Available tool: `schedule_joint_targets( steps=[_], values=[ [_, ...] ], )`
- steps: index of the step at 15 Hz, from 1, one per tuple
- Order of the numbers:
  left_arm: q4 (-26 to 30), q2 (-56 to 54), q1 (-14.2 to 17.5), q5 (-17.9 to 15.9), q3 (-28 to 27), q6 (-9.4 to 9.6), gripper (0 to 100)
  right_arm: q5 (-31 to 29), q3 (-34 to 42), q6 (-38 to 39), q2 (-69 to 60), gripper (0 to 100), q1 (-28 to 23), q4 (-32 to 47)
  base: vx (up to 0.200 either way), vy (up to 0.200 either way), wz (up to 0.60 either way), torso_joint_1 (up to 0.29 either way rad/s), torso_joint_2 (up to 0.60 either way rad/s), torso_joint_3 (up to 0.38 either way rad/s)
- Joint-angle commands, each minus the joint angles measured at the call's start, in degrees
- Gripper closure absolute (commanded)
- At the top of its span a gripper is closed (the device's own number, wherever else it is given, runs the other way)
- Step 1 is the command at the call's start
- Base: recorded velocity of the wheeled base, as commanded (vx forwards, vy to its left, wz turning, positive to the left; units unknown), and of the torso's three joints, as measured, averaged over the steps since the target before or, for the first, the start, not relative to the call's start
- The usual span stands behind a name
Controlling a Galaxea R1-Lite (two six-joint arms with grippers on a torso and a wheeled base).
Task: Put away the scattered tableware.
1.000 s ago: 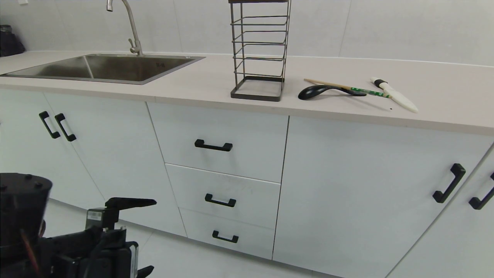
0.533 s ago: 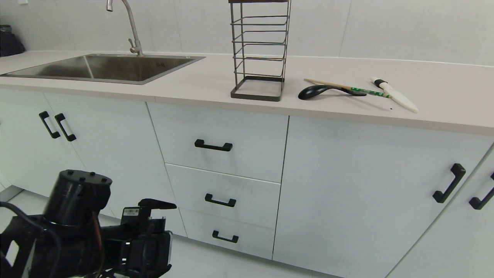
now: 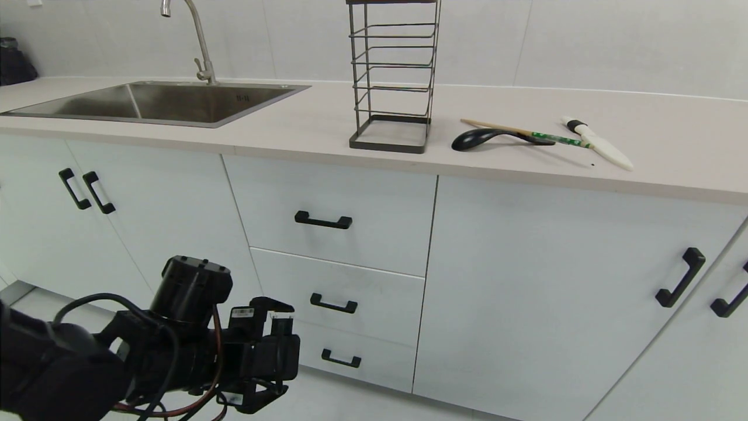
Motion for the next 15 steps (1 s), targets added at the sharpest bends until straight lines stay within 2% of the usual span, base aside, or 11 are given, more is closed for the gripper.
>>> schedule_joint_targets(
  steps=[1, 3, 11, 15],
  values=[
    [-1.4, 6.9, -0.3, -0.9, -1.9, 0.11, 0, 0.0, 0.0, 0.0, 0.1, 100, 0.0, 0.0, 0.000, 0.000, 0.00, 0.000, 0.00, 0.000],
    [-2.4, 11.0, -0.3, -1.7, -4.0, 0.28, 0, 0.0, 0.0, 0.0, 0.1, 100, 0.0, 0.0, 0.000, 0.000, 0.00, 0.000, 0.00, 0.000],
    [-10.1, 21.7, 0.0, -1.6, -9.4, 0.11, 0, 0.0, 0.0, 0.0, 0.1, 100, 0.0, 0.0, 0.000, 0.000, 0.00, 0.000, 0.00, 0.000],
    [-15.9, 27.5, 0.2, -1.6, -9.8, -0.07, 0, 0.0, 0.0, 0.0, 0.1, 100, 0.0, 0.0, 0.000, 0.000, 0.00, 0.000, 0.00, 0.000]
  ],
)
